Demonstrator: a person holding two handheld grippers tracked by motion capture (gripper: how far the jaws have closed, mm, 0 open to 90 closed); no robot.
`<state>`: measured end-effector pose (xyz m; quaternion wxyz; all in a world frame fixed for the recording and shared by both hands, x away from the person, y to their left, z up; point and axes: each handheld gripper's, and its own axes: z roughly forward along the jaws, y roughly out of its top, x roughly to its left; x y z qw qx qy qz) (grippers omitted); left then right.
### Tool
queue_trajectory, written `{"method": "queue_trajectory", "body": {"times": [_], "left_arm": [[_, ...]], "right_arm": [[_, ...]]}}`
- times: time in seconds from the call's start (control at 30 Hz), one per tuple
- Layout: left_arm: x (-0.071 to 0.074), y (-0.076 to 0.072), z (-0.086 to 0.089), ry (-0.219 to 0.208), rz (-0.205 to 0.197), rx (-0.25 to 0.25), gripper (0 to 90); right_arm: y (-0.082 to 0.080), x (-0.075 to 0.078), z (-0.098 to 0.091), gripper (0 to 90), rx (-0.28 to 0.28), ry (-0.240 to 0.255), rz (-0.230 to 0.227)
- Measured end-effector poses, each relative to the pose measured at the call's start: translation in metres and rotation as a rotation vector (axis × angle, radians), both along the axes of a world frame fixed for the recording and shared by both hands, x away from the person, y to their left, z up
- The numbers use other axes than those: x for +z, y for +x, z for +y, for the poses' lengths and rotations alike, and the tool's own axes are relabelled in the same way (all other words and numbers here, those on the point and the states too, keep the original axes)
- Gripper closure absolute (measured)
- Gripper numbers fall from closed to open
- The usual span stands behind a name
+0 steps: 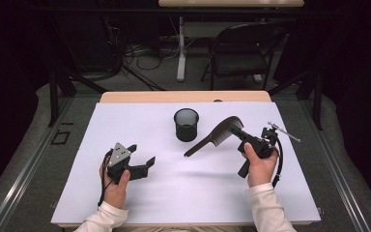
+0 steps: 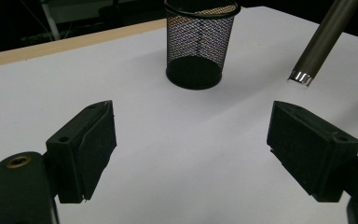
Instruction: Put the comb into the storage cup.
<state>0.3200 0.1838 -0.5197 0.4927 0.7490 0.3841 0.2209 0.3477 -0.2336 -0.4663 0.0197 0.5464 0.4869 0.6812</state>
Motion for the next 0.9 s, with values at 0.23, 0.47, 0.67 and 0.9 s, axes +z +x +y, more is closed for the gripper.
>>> {"method": "queue_trajectory", "body": {"times": [0.23,0.47,0.67,0.9], "left_arm": [[-0.001,-0.001,0.002,-0.007,-0.007,-0.003,15.6],[0.0,-0.002,0.004,-0.017,-0.009,-0.004,15.6],[0.001,-0.004,0.005,-0.033,-0.02,-0.01,15.7],[0.001,-0.005,0.009,-0.032,-0.021,0.001,15.7]], "right_arm": [[-0.001,0.003,-0.004,87.1,-0.028,-0.024,-0.023],[-0.001,0.005,-0.008,87.2,-0.054,-0.05,-0.051],[0.003,0.01,-0.004,87.1,-0.053,-0.079,-0.061],[0.012,0.016,-0.005,87.1,-0.052,-0.068,-0.066]]}}
